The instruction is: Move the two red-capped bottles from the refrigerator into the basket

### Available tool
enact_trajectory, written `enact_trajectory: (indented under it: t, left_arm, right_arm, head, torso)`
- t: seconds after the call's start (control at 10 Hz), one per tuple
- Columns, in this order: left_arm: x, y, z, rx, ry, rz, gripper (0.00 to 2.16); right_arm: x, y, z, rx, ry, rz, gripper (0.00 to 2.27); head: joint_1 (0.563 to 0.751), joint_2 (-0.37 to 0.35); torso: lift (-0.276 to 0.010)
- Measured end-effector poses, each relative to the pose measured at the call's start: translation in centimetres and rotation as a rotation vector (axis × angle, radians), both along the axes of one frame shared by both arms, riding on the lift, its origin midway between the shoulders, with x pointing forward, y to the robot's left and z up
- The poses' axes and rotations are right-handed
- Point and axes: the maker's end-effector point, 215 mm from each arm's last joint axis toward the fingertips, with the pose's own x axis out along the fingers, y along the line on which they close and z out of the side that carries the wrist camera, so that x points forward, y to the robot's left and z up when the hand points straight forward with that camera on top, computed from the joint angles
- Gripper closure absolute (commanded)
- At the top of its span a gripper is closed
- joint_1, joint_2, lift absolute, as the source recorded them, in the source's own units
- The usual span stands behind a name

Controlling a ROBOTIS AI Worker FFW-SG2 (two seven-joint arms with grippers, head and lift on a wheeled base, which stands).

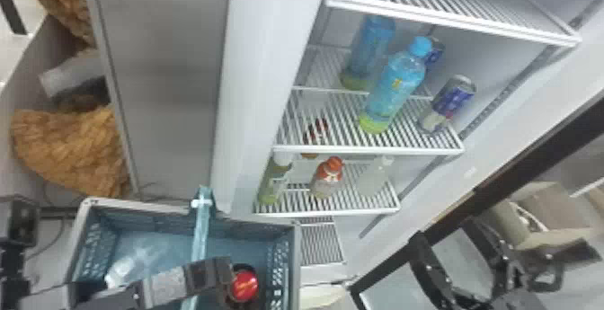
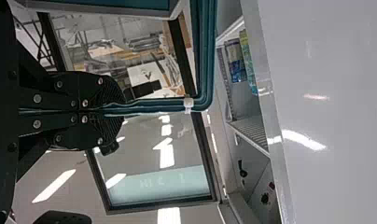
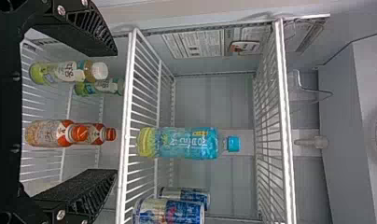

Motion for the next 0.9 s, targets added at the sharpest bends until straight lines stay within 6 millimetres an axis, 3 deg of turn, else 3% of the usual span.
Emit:
enact_trajectory:
  t: [0.9]
  left_arm:
    - [-0.09, -0.08, -0.29, 0.011, 0.004, -0.006, 1.21]
  right_arm:
    - [0.27, -1.04, 0.27, -0.018, -0.007, -0.012, 0.11]
  head:
    - [0.695, -0.35]
  torso:
    - [0.0]
